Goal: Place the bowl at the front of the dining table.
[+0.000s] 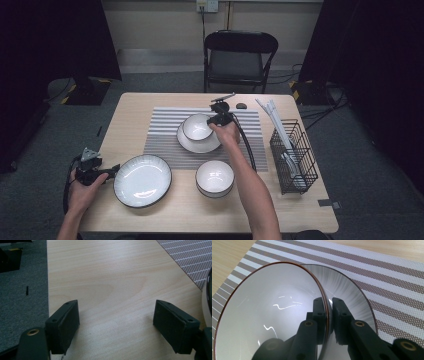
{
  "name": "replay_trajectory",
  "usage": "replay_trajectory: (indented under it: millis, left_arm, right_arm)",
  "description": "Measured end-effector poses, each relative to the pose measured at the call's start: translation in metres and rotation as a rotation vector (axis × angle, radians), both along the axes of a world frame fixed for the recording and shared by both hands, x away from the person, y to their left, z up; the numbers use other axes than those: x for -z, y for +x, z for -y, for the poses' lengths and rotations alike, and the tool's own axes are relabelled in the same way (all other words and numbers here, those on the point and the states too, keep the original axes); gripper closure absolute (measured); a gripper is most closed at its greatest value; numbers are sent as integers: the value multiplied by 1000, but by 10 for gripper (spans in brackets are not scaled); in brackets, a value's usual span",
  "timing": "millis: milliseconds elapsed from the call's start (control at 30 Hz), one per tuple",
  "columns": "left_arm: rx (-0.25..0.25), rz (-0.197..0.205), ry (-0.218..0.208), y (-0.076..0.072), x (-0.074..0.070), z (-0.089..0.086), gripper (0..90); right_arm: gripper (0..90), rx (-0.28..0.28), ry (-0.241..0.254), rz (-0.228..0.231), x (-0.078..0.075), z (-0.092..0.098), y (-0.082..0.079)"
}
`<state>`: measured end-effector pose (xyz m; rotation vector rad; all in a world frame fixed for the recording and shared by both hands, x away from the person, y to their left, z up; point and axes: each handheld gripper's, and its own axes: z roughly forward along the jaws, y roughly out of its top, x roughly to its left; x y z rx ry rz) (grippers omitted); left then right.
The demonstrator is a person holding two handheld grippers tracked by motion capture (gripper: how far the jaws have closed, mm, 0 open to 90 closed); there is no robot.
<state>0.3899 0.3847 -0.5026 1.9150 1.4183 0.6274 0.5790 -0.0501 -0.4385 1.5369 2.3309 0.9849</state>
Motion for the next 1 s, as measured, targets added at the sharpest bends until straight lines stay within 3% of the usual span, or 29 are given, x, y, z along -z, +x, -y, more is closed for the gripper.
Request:
replay_trajectory:
  millis: [1000]
  left_arm:
    - [0,0,0,0,0,0,207]
  right_arm:
    - [831,17,-6,-20,8,7,-1]
